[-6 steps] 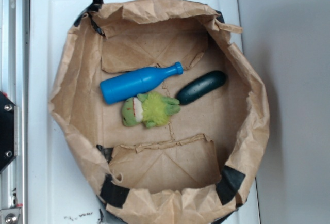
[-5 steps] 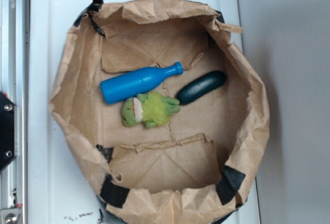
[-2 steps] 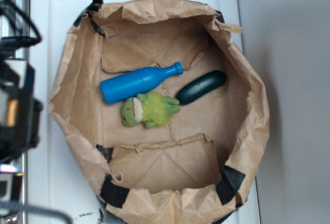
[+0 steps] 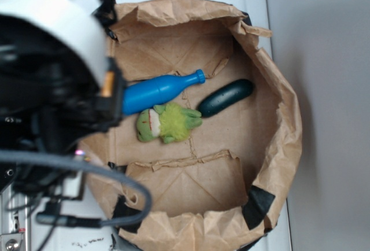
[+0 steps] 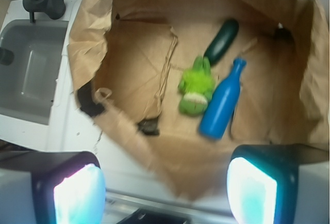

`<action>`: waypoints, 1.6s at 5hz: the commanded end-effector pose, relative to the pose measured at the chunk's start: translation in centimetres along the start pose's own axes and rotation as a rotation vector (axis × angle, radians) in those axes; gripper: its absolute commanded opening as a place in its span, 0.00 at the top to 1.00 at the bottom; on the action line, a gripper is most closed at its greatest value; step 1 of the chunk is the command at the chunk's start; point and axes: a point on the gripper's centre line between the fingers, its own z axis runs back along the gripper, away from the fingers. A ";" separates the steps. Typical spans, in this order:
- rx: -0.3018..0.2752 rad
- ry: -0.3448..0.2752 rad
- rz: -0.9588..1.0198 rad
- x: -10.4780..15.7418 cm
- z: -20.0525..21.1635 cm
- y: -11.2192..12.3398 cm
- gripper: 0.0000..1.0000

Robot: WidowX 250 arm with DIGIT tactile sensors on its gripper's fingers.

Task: Grab the green animal.

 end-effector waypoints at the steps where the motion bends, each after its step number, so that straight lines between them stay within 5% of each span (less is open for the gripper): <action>1: 0.032 0.002 0.034 7.9 -2.9 0.4 0.00; 2: 0.050 0.077 0.036 9.6 -6.4 1.7 0.00; 6: 0.050 0.077 0.036 9.6 -6.4 1.7 0.00; 8: 0.115 0.062 -0.107 9.4 -12.2 3.7 0.00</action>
